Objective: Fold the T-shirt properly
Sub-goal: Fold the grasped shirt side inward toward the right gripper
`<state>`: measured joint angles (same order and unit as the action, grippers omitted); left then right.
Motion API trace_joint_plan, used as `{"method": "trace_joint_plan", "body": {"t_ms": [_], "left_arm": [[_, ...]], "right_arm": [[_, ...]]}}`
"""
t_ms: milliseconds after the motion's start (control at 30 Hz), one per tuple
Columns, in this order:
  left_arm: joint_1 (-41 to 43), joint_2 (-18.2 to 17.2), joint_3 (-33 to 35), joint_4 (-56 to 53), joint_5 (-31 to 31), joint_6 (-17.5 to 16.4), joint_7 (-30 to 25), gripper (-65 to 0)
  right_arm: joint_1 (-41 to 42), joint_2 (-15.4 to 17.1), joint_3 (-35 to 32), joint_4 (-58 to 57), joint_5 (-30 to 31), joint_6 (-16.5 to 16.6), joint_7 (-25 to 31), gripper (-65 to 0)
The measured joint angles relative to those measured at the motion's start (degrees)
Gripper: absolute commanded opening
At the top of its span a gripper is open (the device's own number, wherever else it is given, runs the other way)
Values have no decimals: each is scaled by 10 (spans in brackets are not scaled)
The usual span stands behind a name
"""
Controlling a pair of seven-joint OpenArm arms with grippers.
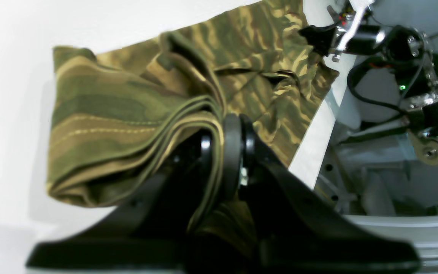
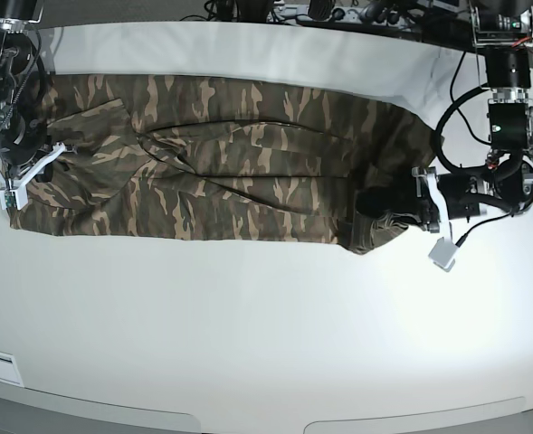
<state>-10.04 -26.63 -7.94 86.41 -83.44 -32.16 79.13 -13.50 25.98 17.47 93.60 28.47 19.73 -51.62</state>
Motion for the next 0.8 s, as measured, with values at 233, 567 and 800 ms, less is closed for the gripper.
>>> {"method": "trace_joint_plan", "body": {"t_ms": [233,567,800], "left_arm": [[0,66,0,8,0,-15,-3,-650],[0,153,0,6,3,-70,-5,-650],[10,190,0,-15,3,-71,-6,-650]], "right_arm": [[0,0,0,0,0,0,0,-650],[0,0,0,0,0,0,0,-650],[0,0,0,0,0,2,0,-650]]}}
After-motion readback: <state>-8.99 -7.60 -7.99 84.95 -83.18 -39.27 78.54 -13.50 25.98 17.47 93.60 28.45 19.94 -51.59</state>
